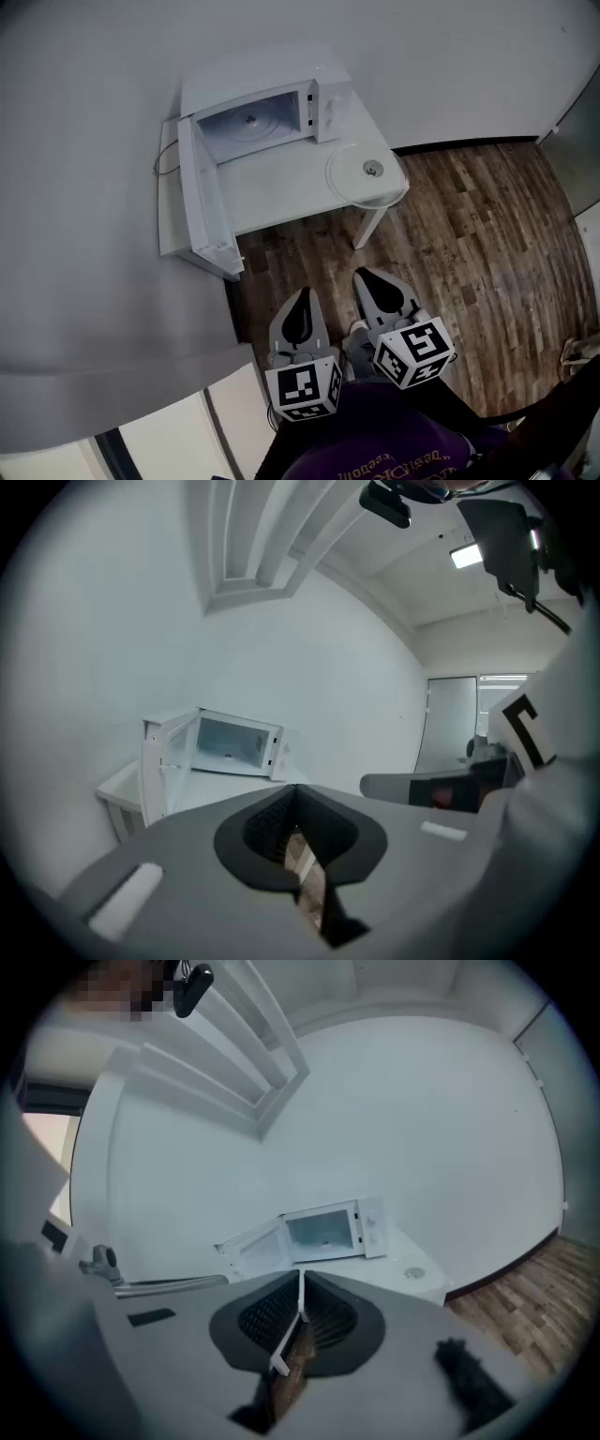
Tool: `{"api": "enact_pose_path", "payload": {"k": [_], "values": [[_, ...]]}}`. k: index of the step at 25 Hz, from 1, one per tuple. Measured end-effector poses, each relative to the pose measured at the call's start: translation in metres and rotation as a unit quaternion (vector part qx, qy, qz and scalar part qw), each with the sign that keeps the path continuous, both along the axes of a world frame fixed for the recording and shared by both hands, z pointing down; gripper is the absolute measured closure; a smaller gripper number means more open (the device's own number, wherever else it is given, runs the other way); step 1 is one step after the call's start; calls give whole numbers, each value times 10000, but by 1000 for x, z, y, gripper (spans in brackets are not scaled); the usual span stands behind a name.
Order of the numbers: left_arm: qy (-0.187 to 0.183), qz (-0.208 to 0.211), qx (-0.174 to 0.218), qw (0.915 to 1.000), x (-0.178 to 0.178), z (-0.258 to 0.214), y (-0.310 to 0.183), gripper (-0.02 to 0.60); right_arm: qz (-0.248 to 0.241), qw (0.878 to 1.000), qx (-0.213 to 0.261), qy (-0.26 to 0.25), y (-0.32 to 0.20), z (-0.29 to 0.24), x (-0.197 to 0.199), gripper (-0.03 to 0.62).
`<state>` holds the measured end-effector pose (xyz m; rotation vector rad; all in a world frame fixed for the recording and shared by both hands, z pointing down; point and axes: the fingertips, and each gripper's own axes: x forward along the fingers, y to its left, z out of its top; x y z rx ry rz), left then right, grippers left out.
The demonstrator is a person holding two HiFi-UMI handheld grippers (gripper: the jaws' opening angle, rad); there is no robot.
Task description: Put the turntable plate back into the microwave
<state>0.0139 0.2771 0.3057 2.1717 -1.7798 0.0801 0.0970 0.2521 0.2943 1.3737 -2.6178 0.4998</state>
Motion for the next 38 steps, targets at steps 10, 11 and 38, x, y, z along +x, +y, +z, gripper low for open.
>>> {"api": "enact_pose_path", "payload": {"k": [10,11,38], "values": [[-101,55,-722,9973,15,48,-42,528,-125,9990,-425,40,-50,35,27,523],[-130,79,-889,9959,17,55,-50,486,-127,9987,-483,53,-58,39,31,516],[615,18,-3393,9387,68,201,-297,426,193,9801,-1909,511,-328,159,217,488]]}}
